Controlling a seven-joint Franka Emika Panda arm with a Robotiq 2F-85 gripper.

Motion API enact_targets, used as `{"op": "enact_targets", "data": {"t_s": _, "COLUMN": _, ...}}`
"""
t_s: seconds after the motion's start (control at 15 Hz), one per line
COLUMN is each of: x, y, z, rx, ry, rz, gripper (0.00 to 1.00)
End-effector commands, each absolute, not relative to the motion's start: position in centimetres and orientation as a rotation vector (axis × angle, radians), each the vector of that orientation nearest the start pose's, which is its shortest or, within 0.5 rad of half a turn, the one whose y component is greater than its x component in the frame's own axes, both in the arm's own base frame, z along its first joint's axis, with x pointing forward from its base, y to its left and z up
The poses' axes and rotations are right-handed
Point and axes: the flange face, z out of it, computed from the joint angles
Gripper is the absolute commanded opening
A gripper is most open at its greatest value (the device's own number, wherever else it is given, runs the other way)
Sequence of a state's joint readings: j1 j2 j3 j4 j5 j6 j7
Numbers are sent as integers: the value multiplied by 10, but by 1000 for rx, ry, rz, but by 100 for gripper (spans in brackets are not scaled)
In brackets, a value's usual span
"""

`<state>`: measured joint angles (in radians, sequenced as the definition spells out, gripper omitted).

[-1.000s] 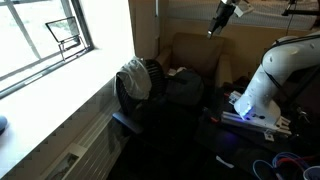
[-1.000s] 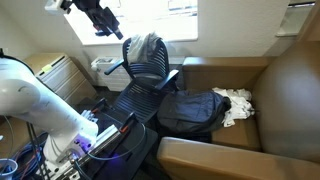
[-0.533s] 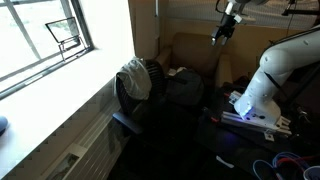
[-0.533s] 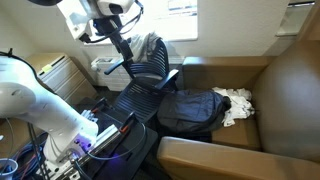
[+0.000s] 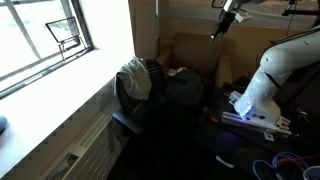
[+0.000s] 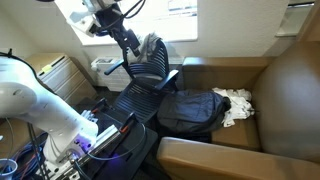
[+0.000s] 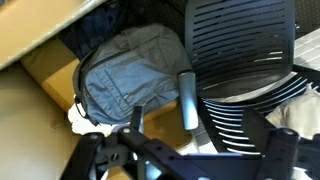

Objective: Move the gray cloth to the armrest of the brown chair

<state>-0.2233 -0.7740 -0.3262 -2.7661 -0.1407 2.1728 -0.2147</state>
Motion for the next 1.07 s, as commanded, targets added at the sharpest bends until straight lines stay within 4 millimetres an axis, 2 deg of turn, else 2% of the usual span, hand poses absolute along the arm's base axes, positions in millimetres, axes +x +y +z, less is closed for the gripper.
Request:
{"op": "enact_targets", "data": {"t_s": 0.0, "x": 295, "y": -154, "z": 447, "rx": -3119, "ry": 44, "rz": -441, "gripper": 100}}
{"op": "enact_targets", "data": {"t_s": 0.13, "x": 311, "y": -129, "z": 466, "rx": -3134, "ry": 6, "rz": -613, "gripper": 100}}
{"op": "enact_targets", "data": {"t_s": 0.27, "x": 334, "y": -102, "z": 478, "rx": -3122, "ry": 45, "rz": -773, "gripper": 100}}
{"op": "enact_targets", "data": {"t_s": 0.33, "x": 342, "y": -98, "z": 481, "rx": -3122, "ry": 129, "rz": -769, "gripper": 100}}
{"op": "enact_targets", "data": {"t_s": 0.4, "x": 329, "y": -107, "z": 482, "rx": -3127, "ry": 63, "rz": -738, "gripper": 100}}
{"op": "enact_targets", "data": {"t_s": 0.53, "x": 336, "y": -93, "z": 484, "rx": -3130, "ry": 101, "rz": -763, "gripper": 100}}
{"op": "enact_targets", "data": {"t_s": 0.67, "x": 345, "y": -92, "z": 478, "rx": -3116, "ry": 102, "rz": -728, "gripper": 100}}
{"op": "enact_targets", "data": {"t_s": 0.73, "x": 363, "y": -81, "z": 464, "rx": -3110, "ry": 34, "rz": -647, "gripper": 100}}
{"op": "enact_targets", "data": {"t_s": 0.8, "x": 377, "y": -60, "z": 454, "rx": -3059, "ry": -76, "rz": -664, "gripper": 100}}
{"op": "enact_targets", "data": {"t_s": 0.87, "x": 387, "y": -29, "z": 450, "rx": -3030, "ry": -137, "rz": -675, "gripper": 100}}
{"op": "enact_targets", "data": {"t_s": 1.0, "x": 405, "y": 18, "z": 441, "rx": -2961, "ry": -279, "rz": -643, "gripper": 100}}
